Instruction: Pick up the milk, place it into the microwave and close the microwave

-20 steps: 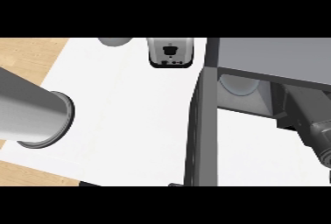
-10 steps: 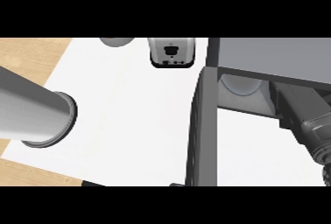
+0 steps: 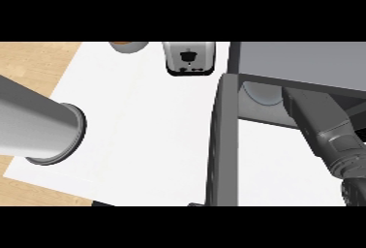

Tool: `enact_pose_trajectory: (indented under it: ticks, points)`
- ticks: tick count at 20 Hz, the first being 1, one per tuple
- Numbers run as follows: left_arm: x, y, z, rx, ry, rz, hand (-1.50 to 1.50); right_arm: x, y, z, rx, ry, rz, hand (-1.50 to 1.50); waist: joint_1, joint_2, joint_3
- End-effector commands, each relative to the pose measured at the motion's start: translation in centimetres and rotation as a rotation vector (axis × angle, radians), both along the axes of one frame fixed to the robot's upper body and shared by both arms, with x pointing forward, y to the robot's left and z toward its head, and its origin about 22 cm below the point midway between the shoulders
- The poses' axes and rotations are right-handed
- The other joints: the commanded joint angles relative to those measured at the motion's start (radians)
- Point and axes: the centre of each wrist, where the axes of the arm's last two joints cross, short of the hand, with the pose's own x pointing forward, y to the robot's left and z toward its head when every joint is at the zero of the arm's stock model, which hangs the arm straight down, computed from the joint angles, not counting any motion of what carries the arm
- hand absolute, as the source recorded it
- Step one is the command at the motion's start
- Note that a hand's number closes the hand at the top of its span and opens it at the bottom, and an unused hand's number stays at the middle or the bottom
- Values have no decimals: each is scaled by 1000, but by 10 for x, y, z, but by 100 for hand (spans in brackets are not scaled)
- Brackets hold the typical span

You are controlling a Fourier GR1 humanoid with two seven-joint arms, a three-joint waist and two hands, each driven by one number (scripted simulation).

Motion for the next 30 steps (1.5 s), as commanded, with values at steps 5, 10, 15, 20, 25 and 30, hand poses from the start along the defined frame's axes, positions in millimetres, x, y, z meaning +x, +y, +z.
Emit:
enact_pose_trajectory:
  ticks: [5,10,15,20,25,30]
  points:
    - [5,-1,-12,-8,37,-24,-150,13,52,26,12,-83,15,-150,-5,-23,-41]
    - [7,-15,-22,-19,58,-47,-150,15,46,29,16,-104,-50,-150,-35,-29,-41]
    - [0,-14,-34,-9,89,-18,-150,9,29,16,-48,-55,13,-150,-77,-46,-42]
    - [8,-31,-51,-31,61,-86,-150,5,15,9,21,-25,64,-150,-112,-51,-42]
    - [8,-42,-63,-25,97,-194,-150,-10,4,-23,186,-5,211,-150,-142,-63,-41]
    - [18,-61,-84,-7,160,-312,-150,-16,18,-36,356,18,321,-150,-163,-73,-42]
